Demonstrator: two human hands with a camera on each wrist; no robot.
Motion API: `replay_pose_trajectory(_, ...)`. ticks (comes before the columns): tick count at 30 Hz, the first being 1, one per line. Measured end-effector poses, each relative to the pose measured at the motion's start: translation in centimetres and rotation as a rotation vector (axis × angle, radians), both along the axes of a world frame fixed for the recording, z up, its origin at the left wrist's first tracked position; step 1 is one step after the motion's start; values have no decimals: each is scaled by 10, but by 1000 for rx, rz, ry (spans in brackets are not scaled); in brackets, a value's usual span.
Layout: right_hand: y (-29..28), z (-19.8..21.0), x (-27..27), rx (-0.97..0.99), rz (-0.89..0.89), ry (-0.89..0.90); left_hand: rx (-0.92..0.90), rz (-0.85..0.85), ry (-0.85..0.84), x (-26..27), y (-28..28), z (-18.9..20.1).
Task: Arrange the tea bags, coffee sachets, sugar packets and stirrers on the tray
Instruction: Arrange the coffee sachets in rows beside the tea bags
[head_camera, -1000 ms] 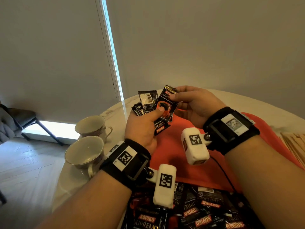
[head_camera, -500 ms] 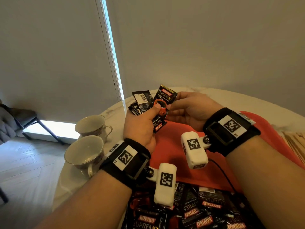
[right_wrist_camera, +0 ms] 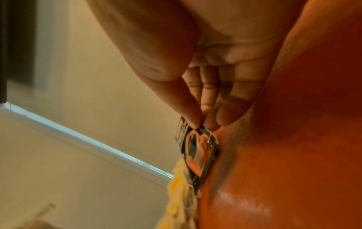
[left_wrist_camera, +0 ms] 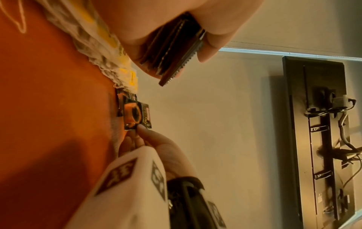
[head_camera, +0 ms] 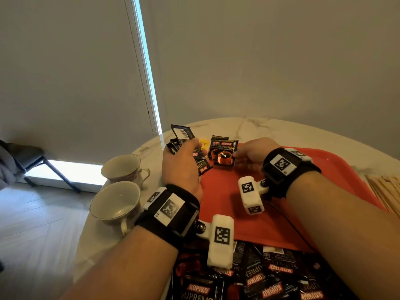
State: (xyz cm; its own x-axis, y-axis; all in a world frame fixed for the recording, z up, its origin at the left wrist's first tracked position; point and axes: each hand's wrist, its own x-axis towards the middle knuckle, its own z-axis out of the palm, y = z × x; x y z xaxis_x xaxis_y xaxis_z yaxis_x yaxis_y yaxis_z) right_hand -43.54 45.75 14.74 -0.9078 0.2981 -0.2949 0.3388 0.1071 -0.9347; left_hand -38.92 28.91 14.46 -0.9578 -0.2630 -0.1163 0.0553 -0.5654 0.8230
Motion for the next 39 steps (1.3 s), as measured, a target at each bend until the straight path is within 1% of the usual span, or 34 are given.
replay_pose_trajectory(3,-5,0,-9,66,14,-32,-16,9,9,0,-2,1)
replay_pose_trajectory(8,-12,-2,-23,95,20,-60,1,11,16,-1,-3,3)
replay_pose_trajectory(17,-14,-4,-28,187,10,-90,14,-36,15,-2,-3,4)
replay_pose_trajectory(23,-13,-7,-29,172,24,-86,2,-54,14,-1,-2,4)
replay_pose_trajectory(25,-12,-6,-27,107,33,-85,26,-75,0,1,-2,5)
replay_pose_trajectory(27,-12,-3,-21,-13,6,-47,71,-113,-24,2,-2,7)
replay_pose_trajectory(29,-11,2,-12,-75,-15,17,89,-147,-47,4,-3,8)
replay_pose_trajectory(30,-11,7,-4,-106,12,50,84,-161,-47,4,-3,9)
replay_pose_trajectory(34,-14,30,39,-249,259,147,-24,-195,-20,7,0,9)
replay_pose_trajectory(35,-15,32,45,-275,290,204,-44,-209,-17,8,1,8)
replay_pose_trajectory(37,-17,33,52,-295,282,364,-57,-222,-24,9,2,7)
replay_pose_trajectory(39,-17,34,51,-215,256,511,-34,-208,-47,9,2,8)
